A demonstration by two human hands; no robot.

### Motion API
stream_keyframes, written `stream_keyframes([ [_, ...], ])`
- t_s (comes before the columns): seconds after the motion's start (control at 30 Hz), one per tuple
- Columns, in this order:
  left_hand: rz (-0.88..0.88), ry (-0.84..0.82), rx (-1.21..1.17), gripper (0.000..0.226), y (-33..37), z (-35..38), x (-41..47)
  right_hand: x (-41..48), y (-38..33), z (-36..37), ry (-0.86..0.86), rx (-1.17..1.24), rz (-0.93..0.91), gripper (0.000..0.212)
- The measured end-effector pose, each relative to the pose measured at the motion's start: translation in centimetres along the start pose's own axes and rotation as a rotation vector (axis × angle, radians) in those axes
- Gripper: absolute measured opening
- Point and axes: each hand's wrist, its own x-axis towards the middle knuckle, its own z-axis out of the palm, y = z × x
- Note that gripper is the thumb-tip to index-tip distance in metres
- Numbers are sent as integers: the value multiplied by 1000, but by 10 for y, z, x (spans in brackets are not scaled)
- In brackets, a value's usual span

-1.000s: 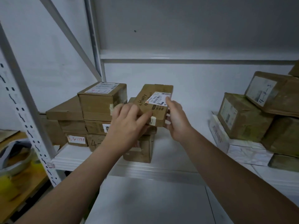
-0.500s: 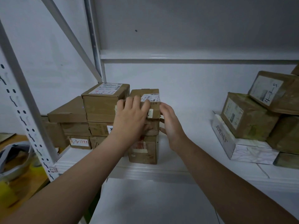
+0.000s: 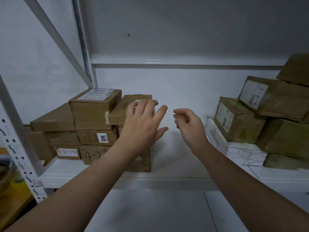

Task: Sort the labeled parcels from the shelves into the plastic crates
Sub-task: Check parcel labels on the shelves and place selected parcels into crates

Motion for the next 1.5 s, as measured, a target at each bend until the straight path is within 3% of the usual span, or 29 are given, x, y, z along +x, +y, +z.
stream_keyframes([
  [0.13,28,50,-119,42,33,3,26,1,0,-59,126,-126,-124,26],
  [0.37,61,33,-410,37,133,15,77,-5,8,-179,292,-296,-218,22],
  [0.53,91,-25,-572,59,207,19,122,-7,11,-259,410,-557,-341,22],
  [0.7,78,0,-645,66,262,9,178,16,6,-332,480,-727,-217,44],
  [0.9,-63,18,-548,65,305,-3,269,51,-15,-385,522,-585,-79,58],
  [1.13,-11,-282,-847,61,323,-5,306,63,-12,-394,455,-379,-83,65],
  [1.27,-181,-199,-981,59,326,-11,295,57,-14,-392,412,-157,-137,59],
  [1.43,-343,13,-1190,72,320,-18,270,52,-14,-385,359,-52,-254,35],
  [1.5,-411,67,-1301,75,317,-20,264,50,-18,-376,316,-1,-283,35],
])
